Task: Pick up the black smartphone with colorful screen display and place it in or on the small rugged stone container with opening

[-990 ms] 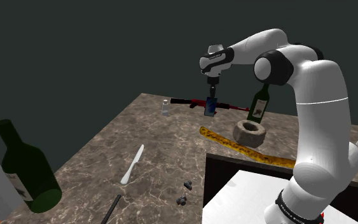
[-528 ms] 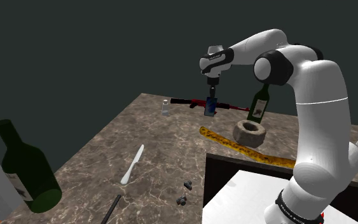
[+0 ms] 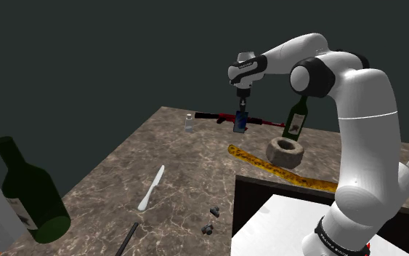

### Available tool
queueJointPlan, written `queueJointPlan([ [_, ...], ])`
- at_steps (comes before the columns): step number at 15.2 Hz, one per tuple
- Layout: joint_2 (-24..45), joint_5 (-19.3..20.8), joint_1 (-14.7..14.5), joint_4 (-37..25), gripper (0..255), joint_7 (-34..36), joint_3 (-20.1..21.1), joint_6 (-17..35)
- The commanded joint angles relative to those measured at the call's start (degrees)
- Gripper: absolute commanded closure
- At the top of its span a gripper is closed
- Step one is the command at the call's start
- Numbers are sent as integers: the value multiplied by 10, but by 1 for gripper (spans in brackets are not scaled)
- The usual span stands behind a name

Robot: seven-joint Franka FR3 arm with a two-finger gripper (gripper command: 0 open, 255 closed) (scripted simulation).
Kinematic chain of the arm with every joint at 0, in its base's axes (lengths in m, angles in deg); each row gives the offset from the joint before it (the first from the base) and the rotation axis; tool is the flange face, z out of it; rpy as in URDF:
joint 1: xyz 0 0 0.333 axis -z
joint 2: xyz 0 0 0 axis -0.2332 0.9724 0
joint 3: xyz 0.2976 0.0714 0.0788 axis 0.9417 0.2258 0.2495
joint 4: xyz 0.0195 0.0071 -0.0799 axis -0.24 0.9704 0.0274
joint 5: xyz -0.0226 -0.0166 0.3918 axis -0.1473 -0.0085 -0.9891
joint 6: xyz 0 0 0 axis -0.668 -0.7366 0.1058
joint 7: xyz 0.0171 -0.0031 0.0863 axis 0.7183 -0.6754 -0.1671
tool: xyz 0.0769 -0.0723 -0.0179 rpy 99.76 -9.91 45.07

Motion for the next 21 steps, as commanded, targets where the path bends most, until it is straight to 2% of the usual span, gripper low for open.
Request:
queueJointPlan([
  [1,0,0,0,0,255,0,0,0],
  [10,-13,3,1,-42,255,-2,-2,-54],
  [21,-17,4,5,-122,255,-6,-4,-137],
])
